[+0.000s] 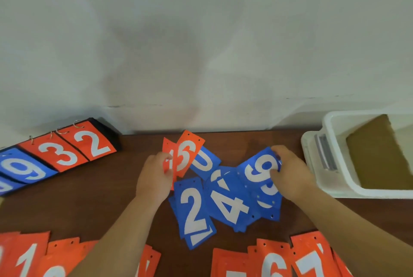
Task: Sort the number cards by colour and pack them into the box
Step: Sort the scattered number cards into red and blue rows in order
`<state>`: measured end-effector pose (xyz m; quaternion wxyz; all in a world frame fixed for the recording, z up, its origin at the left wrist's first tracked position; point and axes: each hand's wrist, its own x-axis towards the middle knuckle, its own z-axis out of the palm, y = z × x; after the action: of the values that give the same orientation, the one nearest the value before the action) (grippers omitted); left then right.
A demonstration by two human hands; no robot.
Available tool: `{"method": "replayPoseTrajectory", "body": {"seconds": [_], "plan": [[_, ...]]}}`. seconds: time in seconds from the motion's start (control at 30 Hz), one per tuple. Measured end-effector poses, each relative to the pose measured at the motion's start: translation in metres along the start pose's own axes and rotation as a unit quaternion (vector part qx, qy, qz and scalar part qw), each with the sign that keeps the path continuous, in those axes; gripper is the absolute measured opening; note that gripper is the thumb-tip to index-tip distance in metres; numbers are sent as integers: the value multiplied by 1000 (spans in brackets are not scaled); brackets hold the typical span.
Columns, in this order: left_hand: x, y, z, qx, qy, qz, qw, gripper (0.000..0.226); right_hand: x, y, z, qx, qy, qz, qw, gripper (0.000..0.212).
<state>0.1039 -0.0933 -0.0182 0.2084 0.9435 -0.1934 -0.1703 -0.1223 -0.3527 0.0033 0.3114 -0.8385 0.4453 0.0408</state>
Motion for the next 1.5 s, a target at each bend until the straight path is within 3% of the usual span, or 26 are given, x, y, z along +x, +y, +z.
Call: {"method": "replayPoseTrajectory", "body": {"seconds": [0.13,0.2,0.33,0.47,0.6,0.73,1.03,1.3,1.5], "plan": [[-48,6,-15,-62,20,-10,998,30,-34,-4,-29,25,15,-42,999,86],[-81,15,-20,-108,39,-23,993,29,-55,-2,-43,35,37,-64,997,76],[-164,54,-22,-220,58,-25,973,29,-118,5,-71,111,94,-83,986,38],[-262,108,-15,-332,81,-16,940,30,-202,23,-85,276,104,-80,952,28],[-341,156,0,-392,87,-10,916,37,-278,55,-84,333,70,-95,936,27],[-386,180,10,-413,121,35,902,48,-331,92,-87,289,-4,-130,948,27],[-436,192,7,-340,33,99,935,48,-358,143,-124,204,-55,-158,965,11],[-445,183,13,-309,73,92,944,45,-361,142,-115,122,-140,-187,965,26],[-425,157,9,-319,89,81,940,38,-352,135,-100,137,-79,-165,973,25]]}}
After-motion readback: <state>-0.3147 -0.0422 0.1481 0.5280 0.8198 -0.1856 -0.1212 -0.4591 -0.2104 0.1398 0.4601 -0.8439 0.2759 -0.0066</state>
